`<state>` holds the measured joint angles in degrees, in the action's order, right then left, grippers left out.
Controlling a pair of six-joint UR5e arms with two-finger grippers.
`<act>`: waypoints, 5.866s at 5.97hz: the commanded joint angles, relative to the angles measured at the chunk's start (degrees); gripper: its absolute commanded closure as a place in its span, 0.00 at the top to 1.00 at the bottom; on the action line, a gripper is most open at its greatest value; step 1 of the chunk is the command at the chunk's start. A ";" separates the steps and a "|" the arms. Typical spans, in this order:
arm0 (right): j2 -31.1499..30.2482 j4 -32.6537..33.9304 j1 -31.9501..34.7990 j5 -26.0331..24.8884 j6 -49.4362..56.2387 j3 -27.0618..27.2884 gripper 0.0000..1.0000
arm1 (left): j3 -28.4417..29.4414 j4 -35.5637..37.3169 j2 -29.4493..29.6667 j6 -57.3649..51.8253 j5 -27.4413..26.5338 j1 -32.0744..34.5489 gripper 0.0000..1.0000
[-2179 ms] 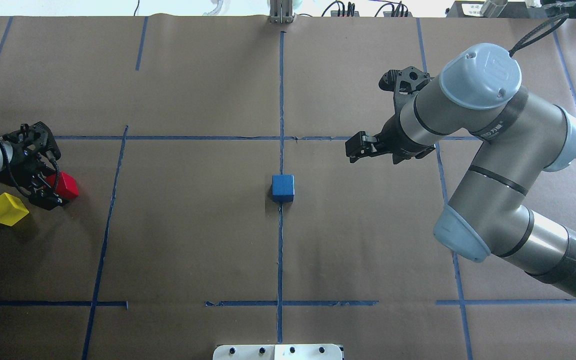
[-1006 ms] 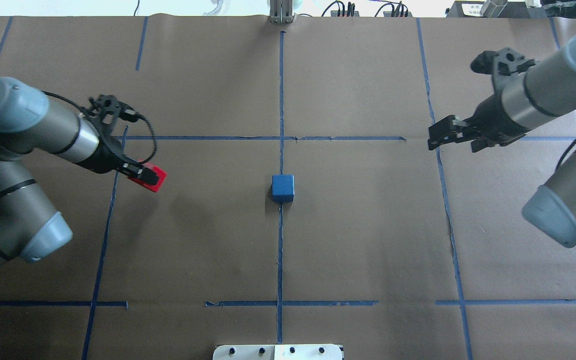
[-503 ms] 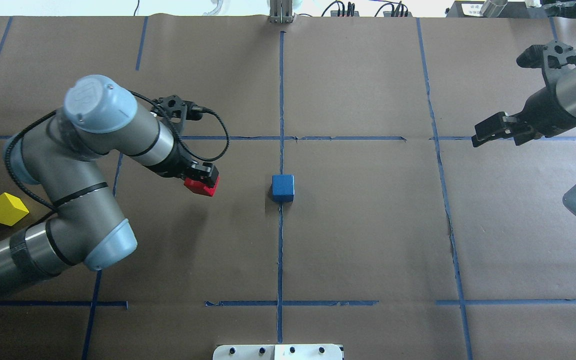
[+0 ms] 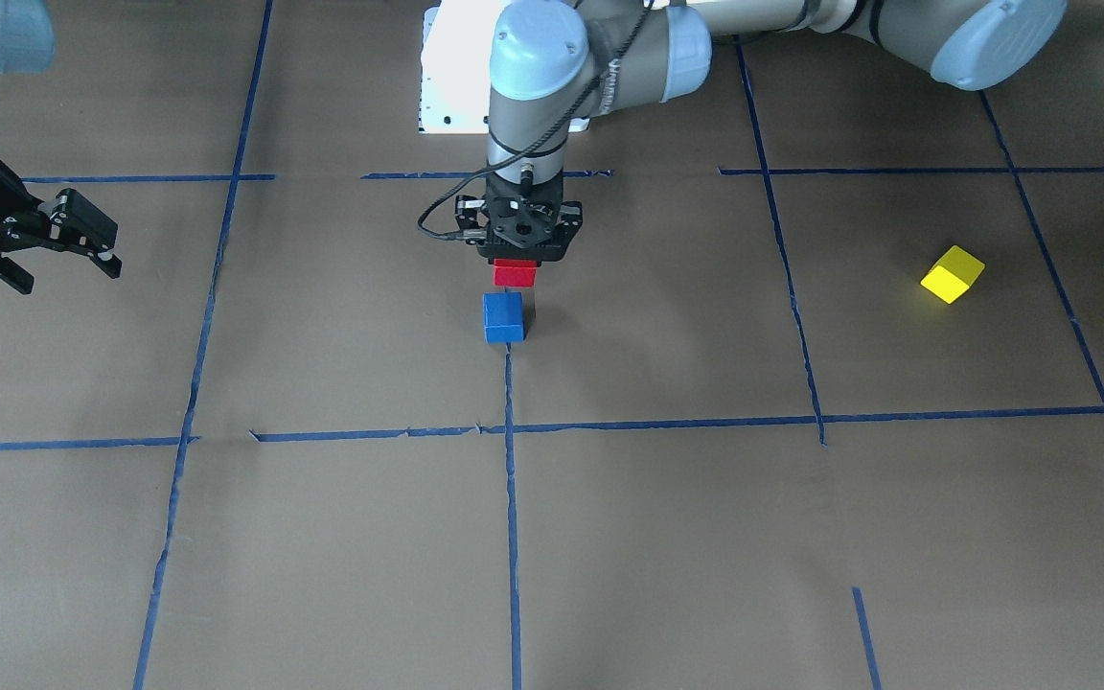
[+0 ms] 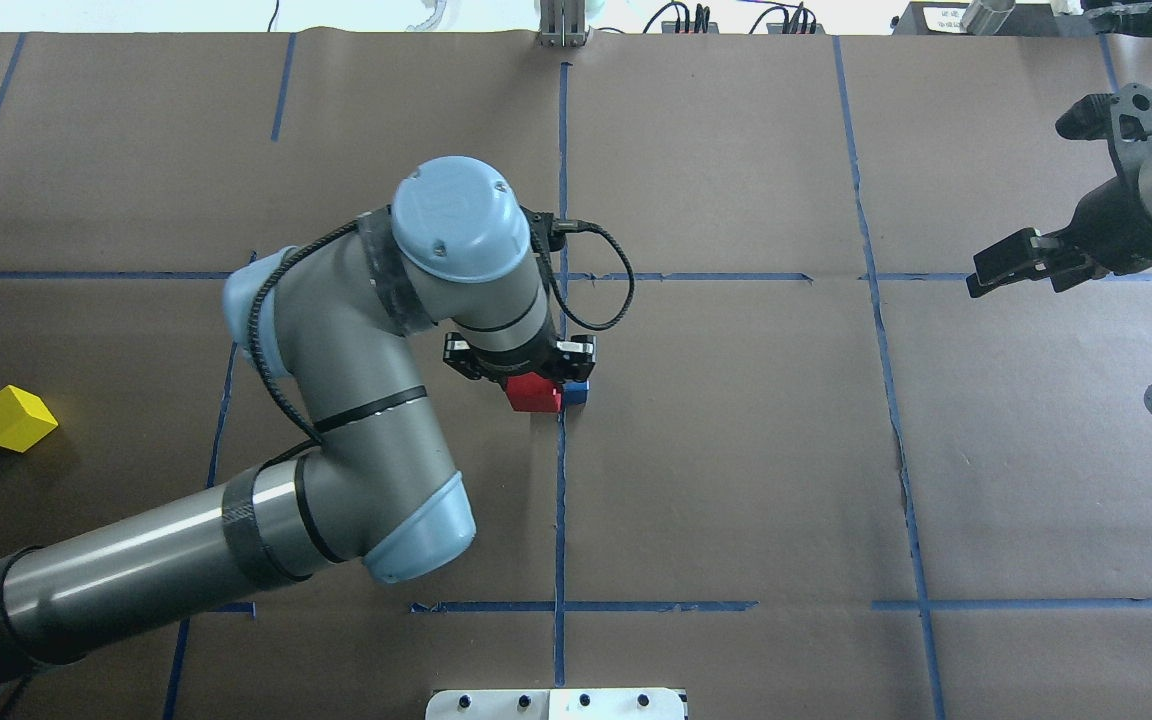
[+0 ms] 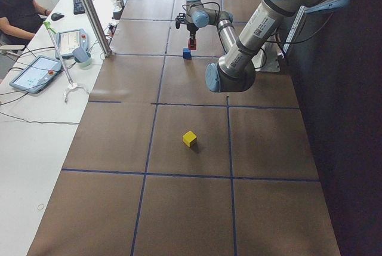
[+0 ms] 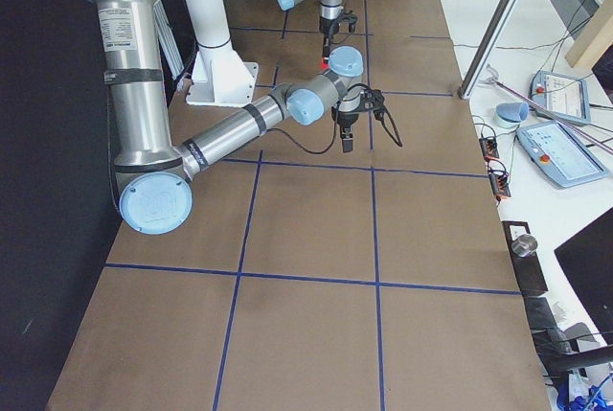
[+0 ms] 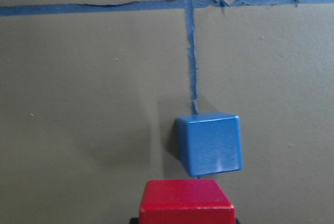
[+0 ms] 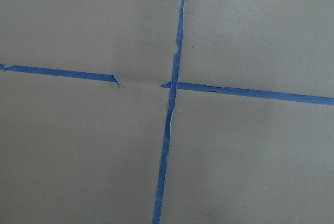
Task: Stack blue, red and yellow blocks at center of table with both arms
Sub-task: 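Grasp the red cube with the left gripper and carry it above the blue cube, then lower the red cube onto the blue cube and open the left gripper, then withdraw the left gripper from the stack toward the yellow cube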
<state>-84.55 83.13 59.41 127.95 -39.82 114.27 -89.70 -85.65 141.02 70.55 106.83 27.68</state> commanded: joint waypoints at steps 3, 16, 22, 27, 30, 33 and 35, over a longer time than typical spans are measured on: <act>0.00 -0.07 0.00 0.02 -0.08 0.34 1.00 | 3.31 -0.57 1.28 3.54 -5.93 -0.61 0.10; 0.18 -0.16 -0.26 0.02 -0.61 0.07 1.00 | 5.94 -3.83 2.16 2.04 -7.87 -0.61 0.16; 0.26 -0.24 -0.53 -0.24 -0.70 0.16 1.00 | 5.51 -3.83 2.33 2.31 -7.43 -0.79 1.00; 0.53 -0.25 -0.62 -0.51 -0.70 0.16 1.00 | -27.65 -4.00 -27.55 -16.45 -4.44 3.06 1.00; 0.53 -0.25 -0.62 -0.59 -0.79 0.42 1.00 | -30.45 -6.09 -45.59 -42.86 -1.29 12.79 1.00; 0.53 -0.33 -0.88 -0.51 -0.79 0.51 1.00 | -16.55 -24.33 -55.24 -55.78 15.60 25.63 1.00; 0.53 -0.33 -0.97 -0.59 -0.79 0.34 1.00 | -7.71 -32.29 -55.15 -55.52 20.84 29.26 1.00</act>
<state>-84.02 82.79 58.50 127.37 -40.61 114.69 -101.22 -115.17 85.93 15.19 124.44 55.19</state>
